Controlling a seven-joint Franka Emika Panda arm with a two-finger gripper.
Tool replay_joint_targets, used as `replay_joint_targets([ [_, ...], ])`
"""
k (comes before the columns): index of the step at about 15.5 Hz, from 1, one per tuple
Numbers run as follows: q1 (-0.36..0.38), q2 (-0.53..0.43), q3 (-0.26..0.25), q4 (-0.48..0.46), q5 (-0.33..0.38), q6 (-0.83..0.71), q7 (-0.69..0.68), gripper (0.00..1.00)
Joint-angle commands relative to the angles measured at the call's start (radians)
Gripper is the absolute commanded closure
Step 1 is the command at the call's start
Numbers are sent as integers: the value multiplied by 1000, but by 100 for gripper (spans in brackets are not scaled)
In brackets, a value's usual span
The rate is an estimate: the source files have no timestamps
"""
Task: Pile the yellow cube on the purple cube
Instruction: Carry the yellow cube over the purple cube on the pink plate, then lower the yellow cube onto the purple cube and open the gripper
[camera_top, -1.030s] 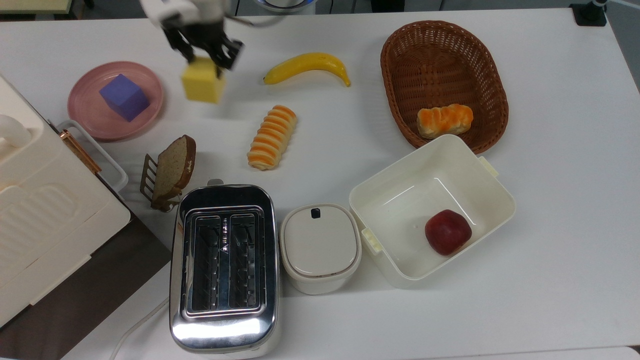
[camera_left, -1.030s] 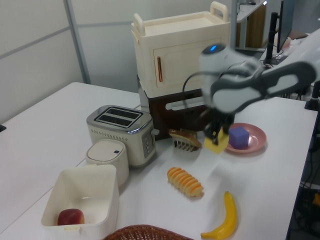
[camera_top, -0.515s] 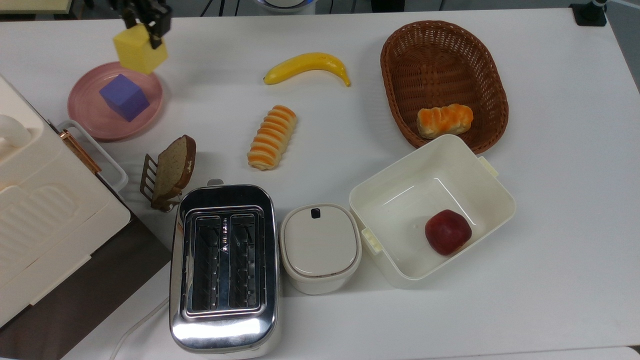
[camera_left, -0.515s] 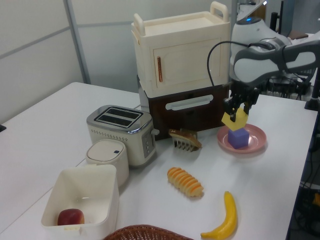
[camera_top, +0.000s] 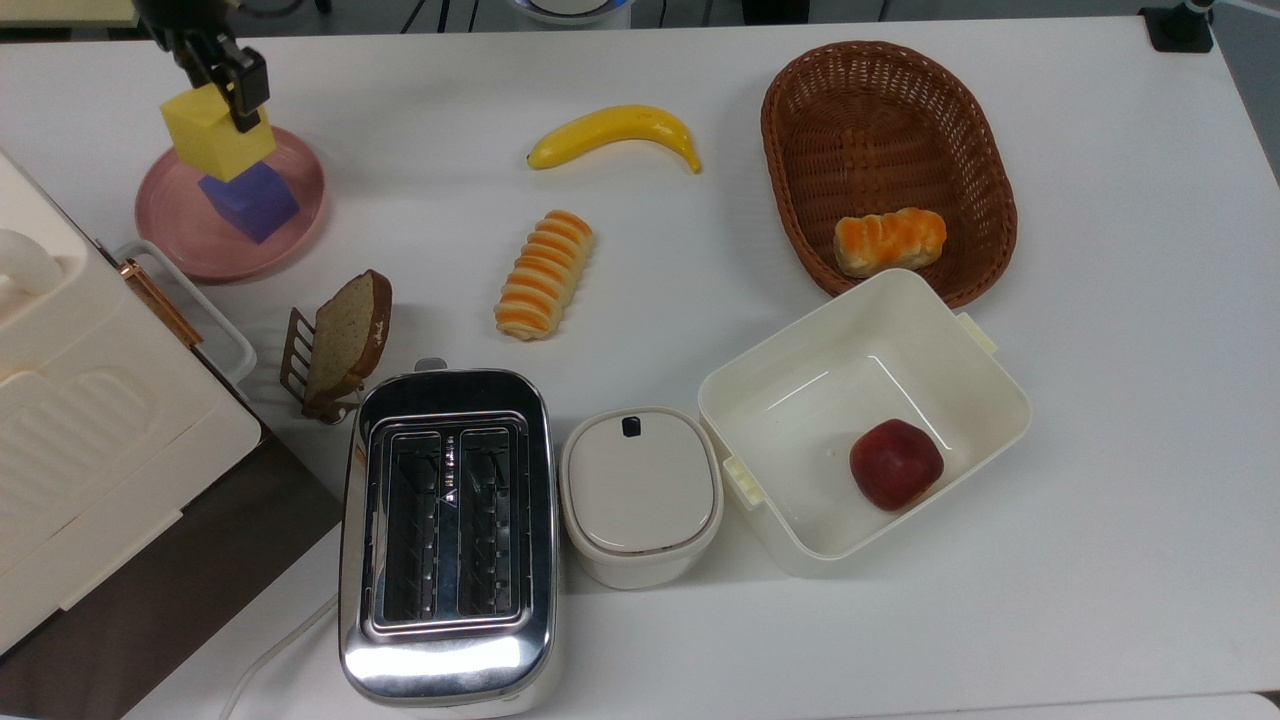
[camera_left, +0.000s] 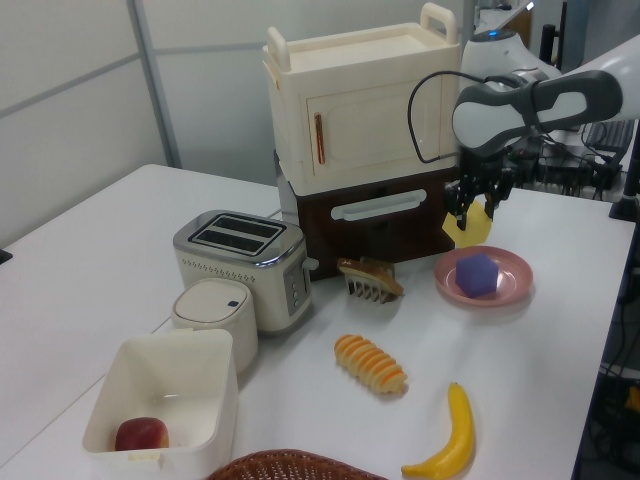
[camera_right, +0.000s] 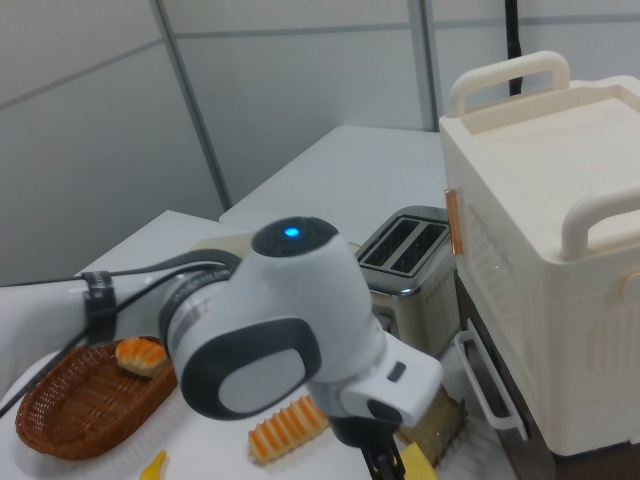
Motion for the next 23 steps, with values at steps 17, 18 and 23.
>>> replay_joint_targets([
  [17, -61, 109, 0, 8, 94, 2, -54, 91],
  [18, -63, 109, 0, 8, 94, 2, -54, 91],
  [23, -61, 120, 0, 8, 96, 1, -42, 0],
])
